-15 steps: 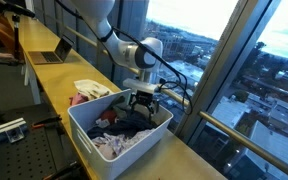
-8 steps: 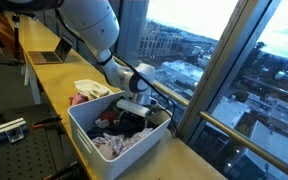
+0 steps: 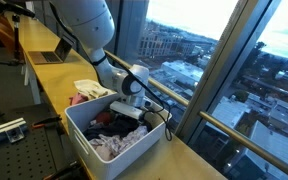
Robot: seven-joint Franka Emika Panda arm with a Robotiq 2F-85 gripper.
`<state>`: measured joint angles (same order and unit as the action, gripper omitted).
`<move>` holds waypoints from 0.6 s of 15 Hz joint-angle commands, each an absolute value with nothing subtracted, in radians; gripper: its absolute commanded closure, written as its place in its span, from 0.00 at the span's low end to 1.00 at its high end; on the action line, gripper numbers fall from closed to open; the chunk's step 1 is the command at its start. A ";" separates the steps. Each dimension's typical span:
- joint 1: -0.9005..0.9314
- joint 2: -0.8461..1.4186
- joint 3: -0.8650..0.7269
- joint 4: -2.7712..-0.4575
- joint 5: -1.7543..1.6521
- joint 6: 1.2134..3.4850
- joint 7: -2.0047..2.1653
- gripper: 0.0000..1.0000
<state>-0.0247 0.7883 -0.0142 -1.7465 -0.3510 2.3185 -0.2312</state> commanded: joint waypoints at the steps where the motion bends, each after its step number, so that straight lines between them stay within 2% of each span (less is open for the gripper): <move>1: 0.003 0.650 -0.011 -1.939 -0.348 2.384 -0.206 0.71; 3: 0.021 0.567 -0.005 -1.990 -0.348 2.375 -0.203 0.87; 5: 0.051 0.467 -0.001 -2.022 -0.358 2.345 -0.195 0.99; 9: 0.104 0.312 0.010 -2.028 -0.389 2.318 -0.186 0.98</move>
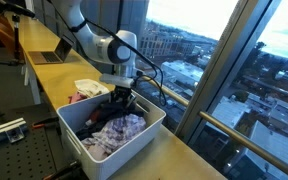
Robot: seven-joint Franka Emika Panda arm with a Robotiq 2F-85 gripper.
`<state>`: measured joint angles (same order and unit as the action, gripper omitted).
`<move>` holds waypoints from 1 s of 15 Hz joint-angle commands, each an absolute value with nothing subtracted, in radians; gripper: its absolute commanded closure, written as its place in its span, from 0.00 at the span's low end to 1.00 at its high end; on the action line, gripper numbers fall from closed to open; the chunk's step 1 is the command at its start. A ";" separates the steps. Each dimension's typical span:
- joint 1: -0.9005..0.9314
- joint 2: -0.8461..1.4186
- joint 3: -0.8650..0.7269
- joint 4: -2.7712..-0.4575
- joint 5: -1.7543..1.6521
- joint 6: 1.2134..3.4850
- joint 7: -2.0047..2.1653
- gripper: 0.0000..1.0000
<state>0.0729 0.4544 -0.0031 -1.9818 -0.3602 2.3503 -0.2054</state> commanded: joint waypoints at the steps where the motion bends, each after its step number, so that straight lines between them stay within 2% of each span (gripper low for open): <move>1: 0.120 0.276 0.017 -2.024 -0.401 2.312 -0.179 0.99; 8: 0.238 0.101 0.137 -1.937 -0.507 2.201 -0.160 0.98; 15: 0.410 0.178 0.318 -1.666 -0.598 1.944 -0.116 0.98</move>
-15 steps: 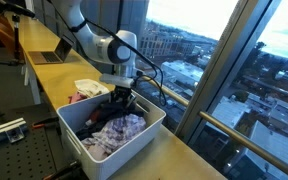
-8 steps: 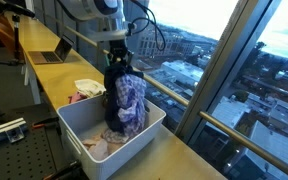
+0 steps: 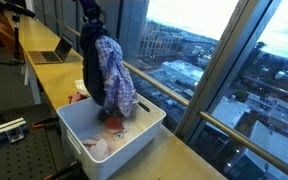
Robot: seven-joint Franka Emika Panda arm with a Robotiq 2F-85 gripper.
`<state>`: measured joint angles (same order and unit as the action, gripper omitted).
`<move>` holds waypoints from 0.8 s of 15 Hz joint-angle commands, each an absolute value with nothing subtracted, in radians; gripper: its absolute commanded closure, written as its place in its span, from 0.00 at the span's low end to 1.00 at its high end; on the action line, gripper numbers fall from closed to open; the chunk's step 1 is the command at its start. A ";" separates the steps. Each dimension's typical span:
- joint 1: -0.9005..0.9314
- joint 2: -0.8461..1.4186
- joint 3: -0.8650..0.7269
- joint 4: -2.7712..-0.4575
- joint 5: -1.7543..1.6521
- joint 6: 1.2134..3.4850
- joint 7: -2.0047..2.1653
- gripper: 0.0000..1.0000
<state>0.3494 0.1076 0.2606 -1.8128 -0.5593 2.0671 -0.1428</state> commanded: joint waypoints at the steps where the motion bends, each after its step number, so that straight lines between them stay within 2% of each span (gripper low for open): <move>1: 0.440 0.218 0.339 -1.617 -0.612 1.910 -0.094 0.98; 12: 0.522 0.439 0.313 -1.444 -0.607 1.875 -0.098 0.98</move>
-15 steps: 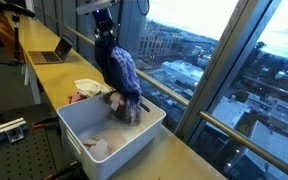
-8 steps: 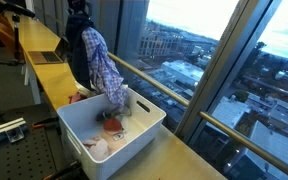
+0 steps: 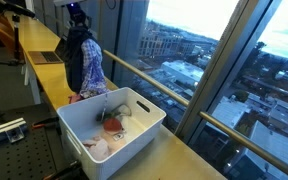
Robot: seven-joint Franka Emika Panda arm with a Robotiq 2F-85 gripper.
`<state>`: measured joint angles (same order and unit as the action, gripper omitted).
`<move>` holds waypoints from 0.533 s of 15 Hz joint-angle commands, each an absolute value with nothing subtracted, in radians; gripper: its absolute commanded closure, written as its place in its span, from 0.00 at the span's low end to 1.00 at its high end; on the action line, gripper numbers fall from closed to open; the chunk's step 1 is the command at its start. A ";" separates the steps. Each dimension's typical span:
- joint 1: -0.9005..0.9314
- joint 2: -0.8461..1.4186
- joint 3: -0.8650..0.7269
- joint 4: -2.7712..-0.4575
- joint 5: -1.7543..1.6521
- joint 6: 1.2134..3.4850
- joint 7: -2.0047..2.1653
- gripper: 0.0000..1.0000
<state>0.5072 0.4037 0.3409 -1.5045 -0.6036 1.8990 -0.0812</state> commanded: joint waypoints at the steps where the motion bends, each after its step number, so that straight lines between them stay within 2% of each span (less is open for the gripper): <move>1: 0.514 0.438 0.305 -1.454 -0.603 1.883 -0.099 0.98; 8: 0.387 0.418 0.229 -1.638 -0.560 1.972 -0.092 0.98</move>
<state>0.4303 0.4377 0.2486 -1.5669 -0.5949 1.9240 -0.0815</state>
